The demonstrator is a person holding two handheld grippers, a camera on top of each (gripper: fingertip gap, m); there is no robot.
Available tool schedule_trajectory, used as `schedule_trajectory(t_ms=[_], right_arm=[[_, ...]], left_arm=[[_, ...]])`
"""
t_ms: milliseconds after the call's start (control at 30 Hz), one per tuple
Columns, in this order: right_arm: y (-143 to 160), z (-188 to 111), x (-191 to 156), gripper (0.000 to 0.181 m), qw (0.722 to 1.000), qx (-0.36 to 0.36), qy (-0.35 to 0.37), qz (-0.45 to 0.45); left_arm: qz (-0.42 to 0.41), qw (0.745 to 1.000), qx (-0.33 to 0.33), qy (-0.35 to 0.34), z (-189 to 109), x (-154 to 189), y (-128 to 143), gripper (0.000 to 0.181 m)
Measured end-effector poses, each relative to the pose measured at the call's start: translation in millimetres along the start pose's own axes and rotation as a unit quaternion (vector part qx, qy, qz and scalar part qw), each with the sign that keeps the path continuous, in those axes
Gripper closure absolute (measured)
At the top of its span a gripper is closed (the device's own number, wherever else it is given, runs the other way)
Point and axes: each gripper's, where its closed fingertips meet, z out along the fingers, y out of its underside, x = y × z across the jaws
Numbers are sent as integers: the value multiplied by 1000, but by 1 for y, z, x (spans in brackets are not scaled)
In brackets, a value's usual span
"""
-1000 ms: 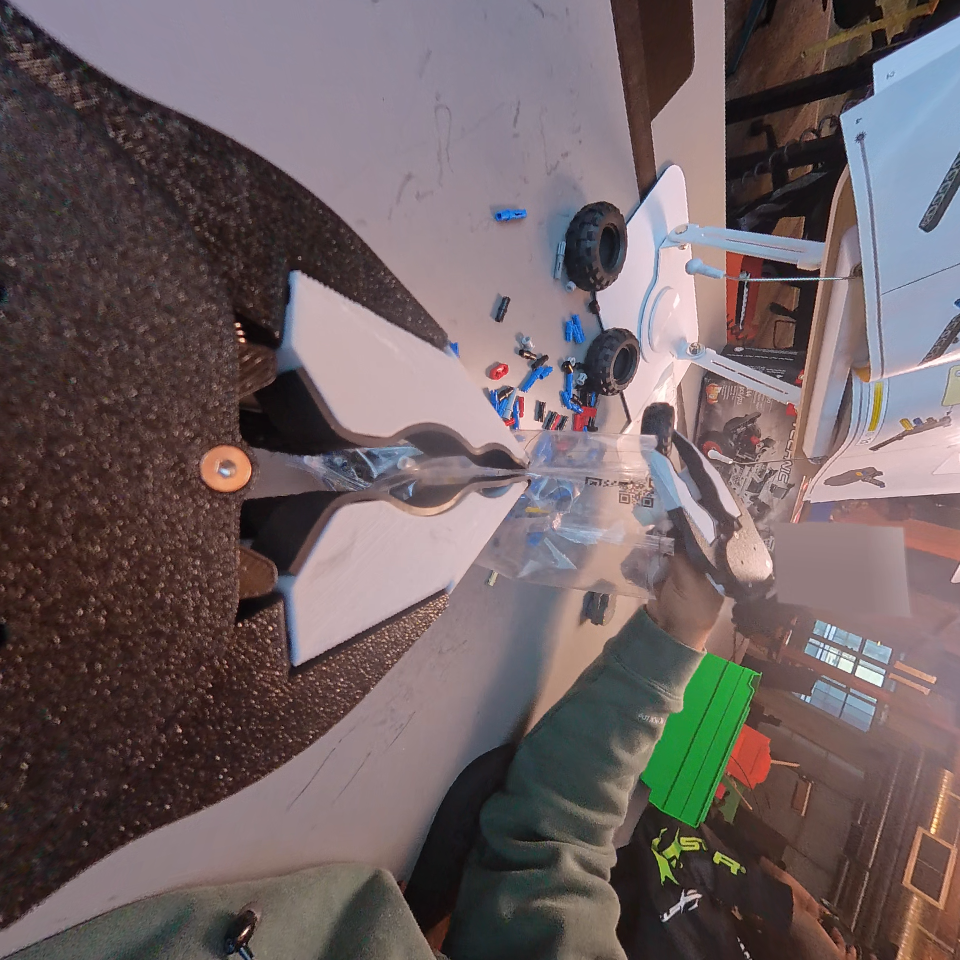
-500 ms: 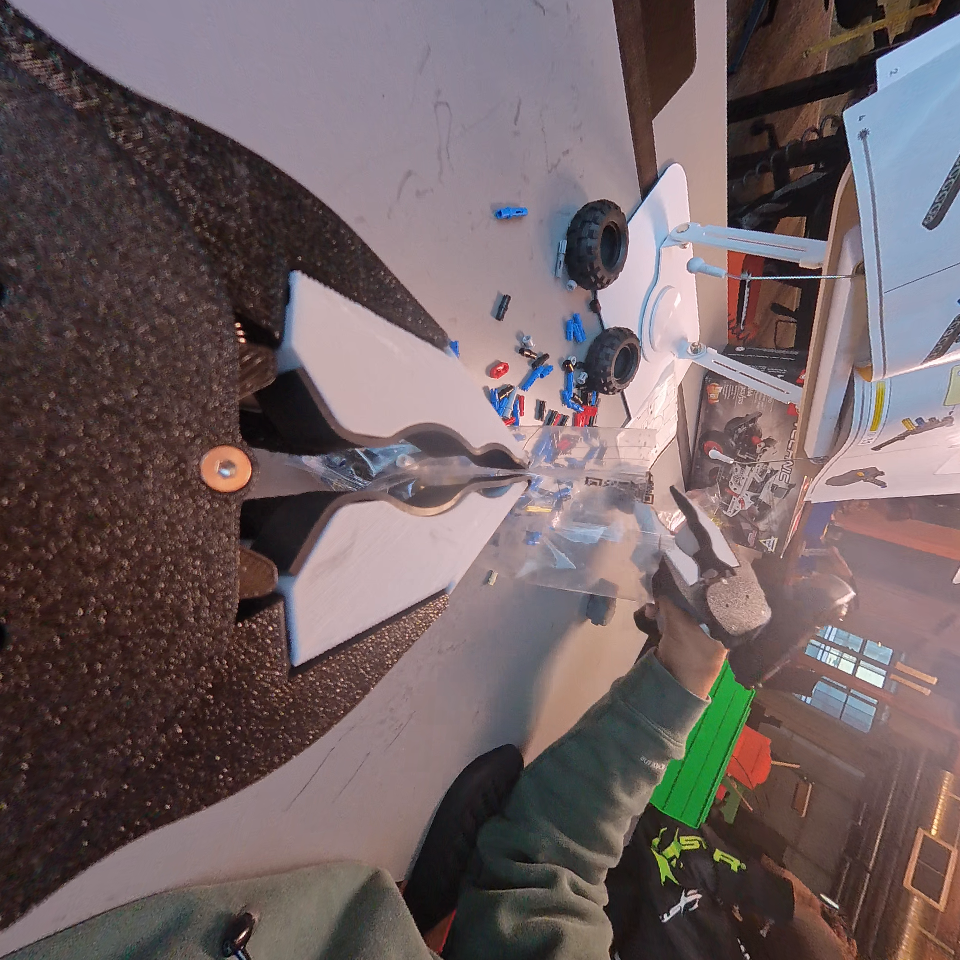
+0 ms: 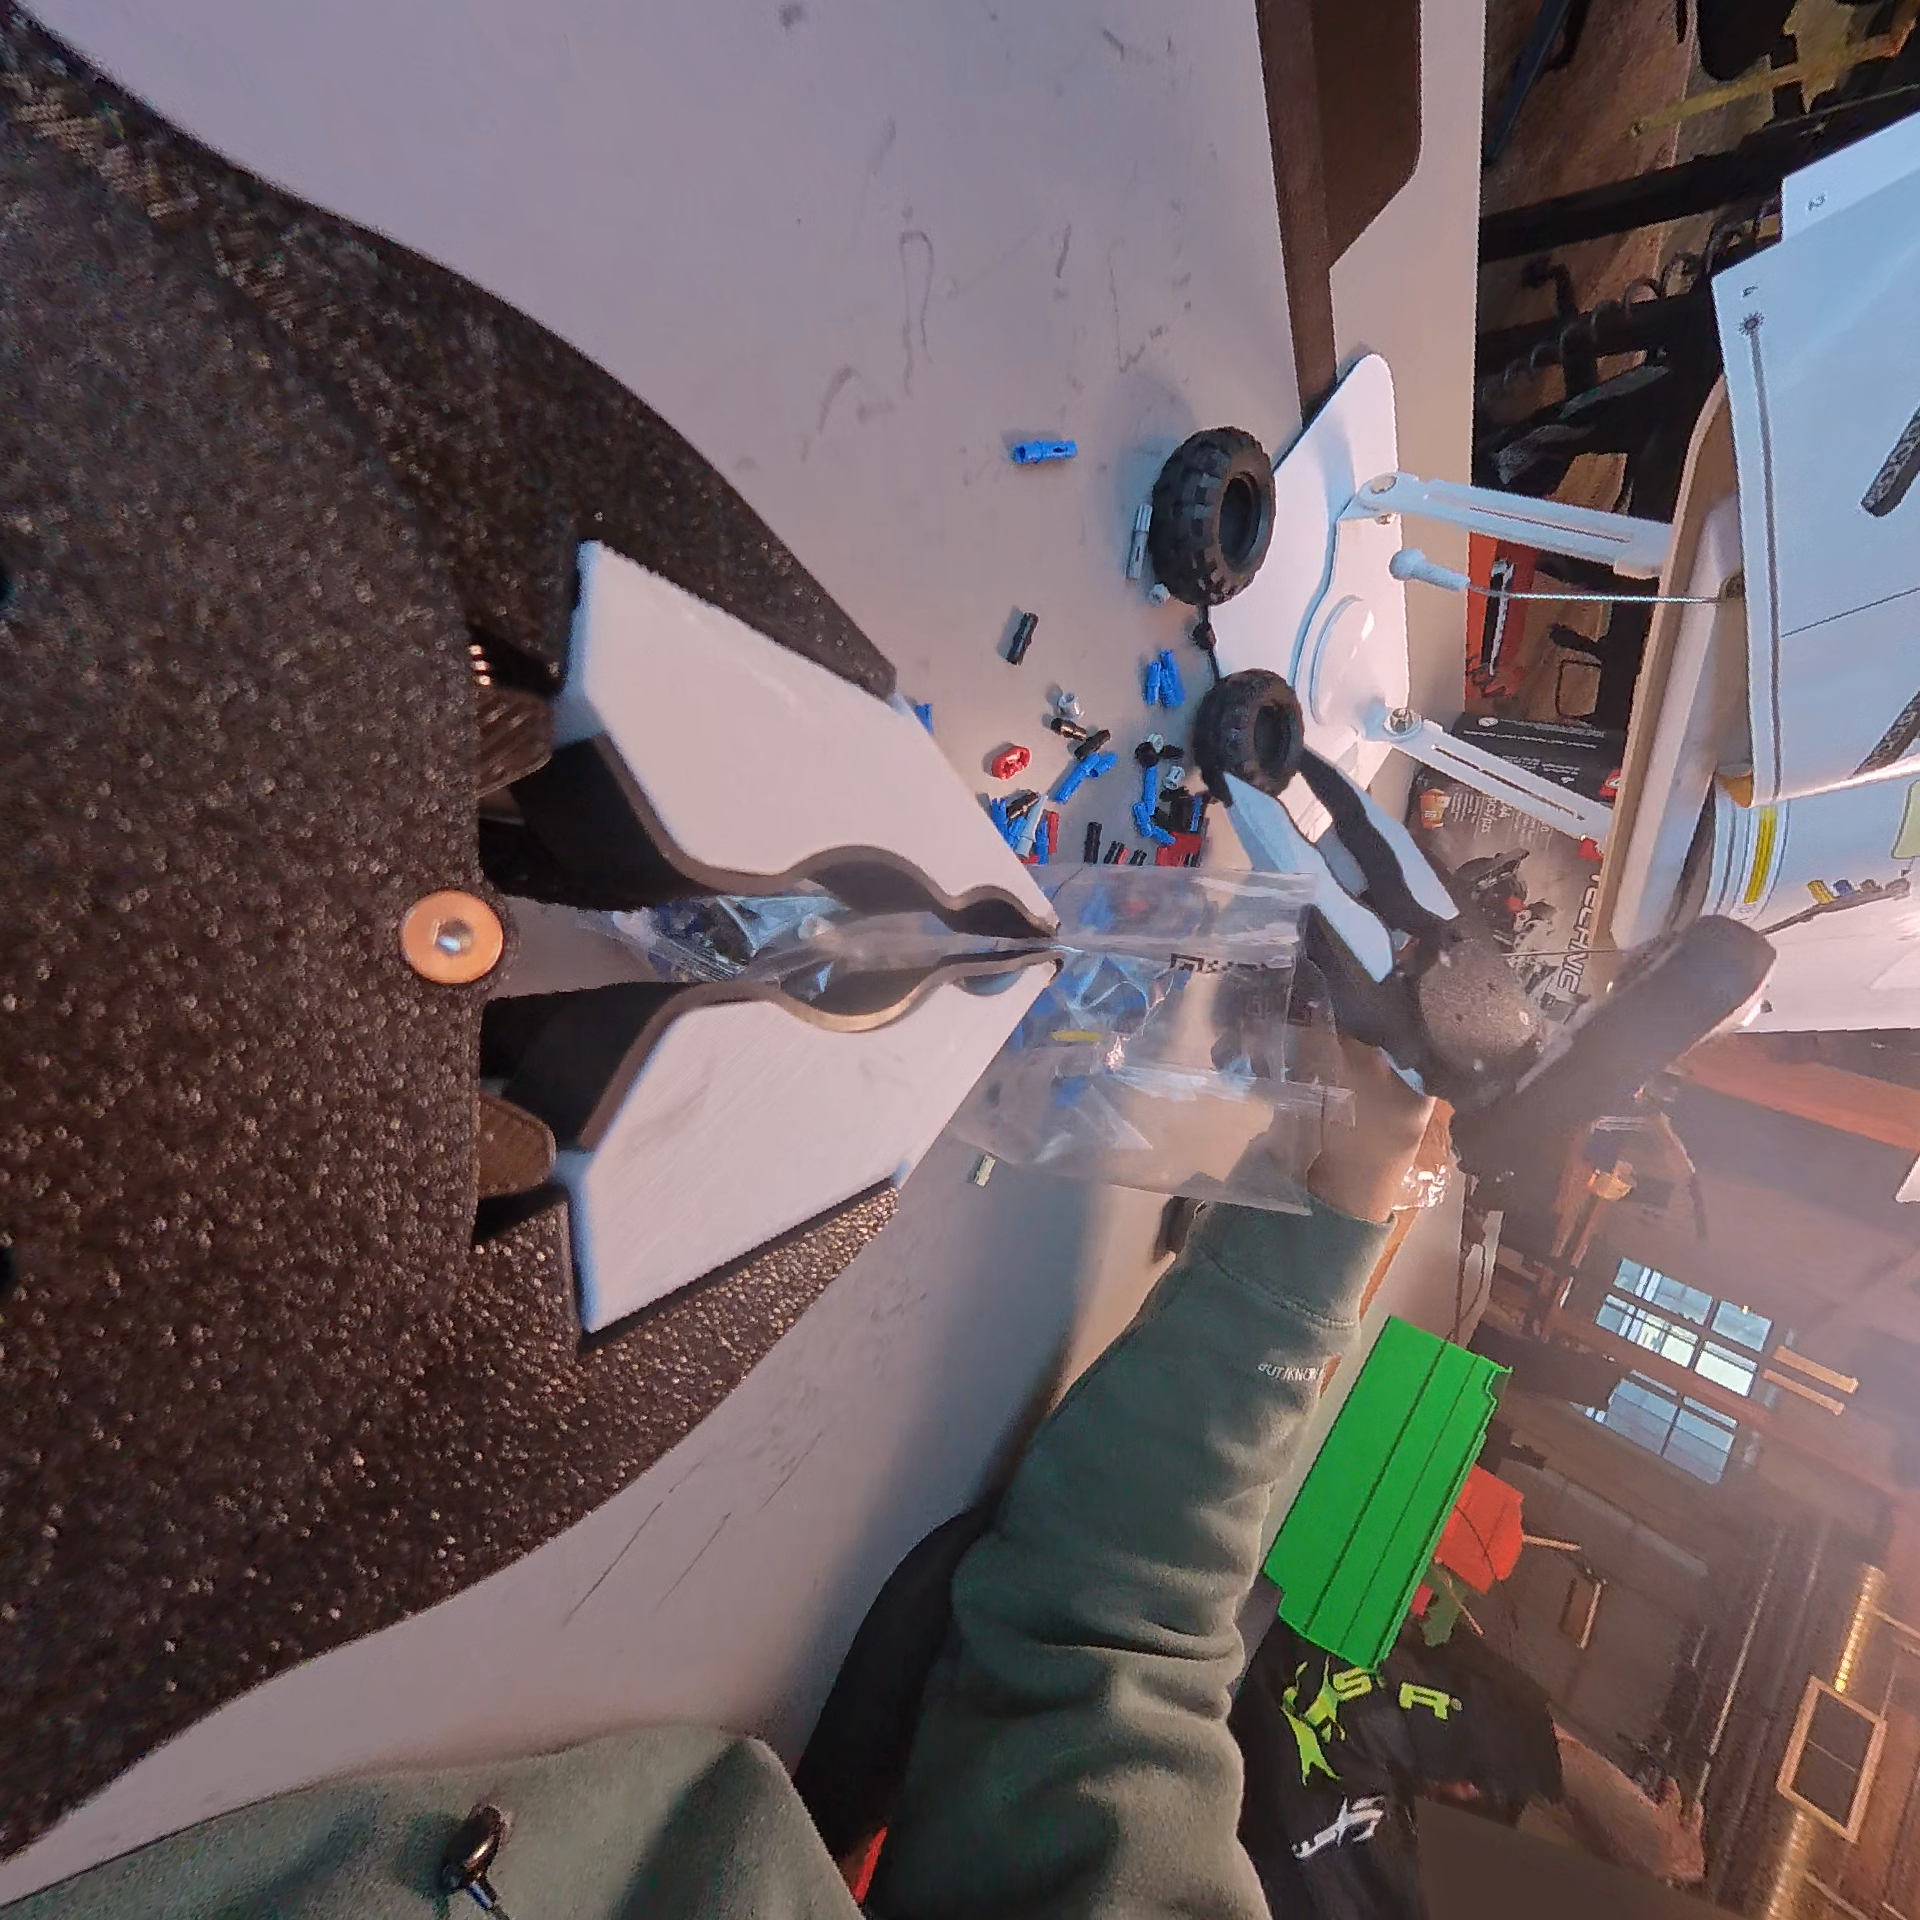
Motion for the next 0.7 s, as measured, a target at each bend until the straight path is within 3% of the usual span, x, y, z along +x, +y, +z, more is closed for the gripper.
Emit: schedule_trajectory(t_ms=[133, 300, 367, 467, 533, 600, 700], right_arm=[[-18, -31, 28, 130, 996, 66, 31, 48], [24, -35, 82, 129, 988, 2, 150, 46], [40, -30, 85, 127, 986, -20, 158, 46], [36, -38, 89, 121, 983, -11, 178, 38], [18, -48, 78, 126, 986, 15, 166, 16], [-4, -49, 39, 149, 995, 46, 83, -18], [-7, -34, -13, 173, 998, 30, -10, -60]], left_arm=[[-3, 1000, -1, 5, 1, 0, 1, 180], [-4, 1000, -3, 7, 2, 0, 2, 180], [-2, 1000, -3, 5, 1, 0, 2, 180], [-1, 1000, -3, 3, 1, 0, 2, 180], [-1, 1000, -4, 3, 1, 0, 2, 180], [-2, 1000, -4, 4, 2, 0, 2, 180], [-5, 1000, -4, 7, 2, 0, 3, 180]])
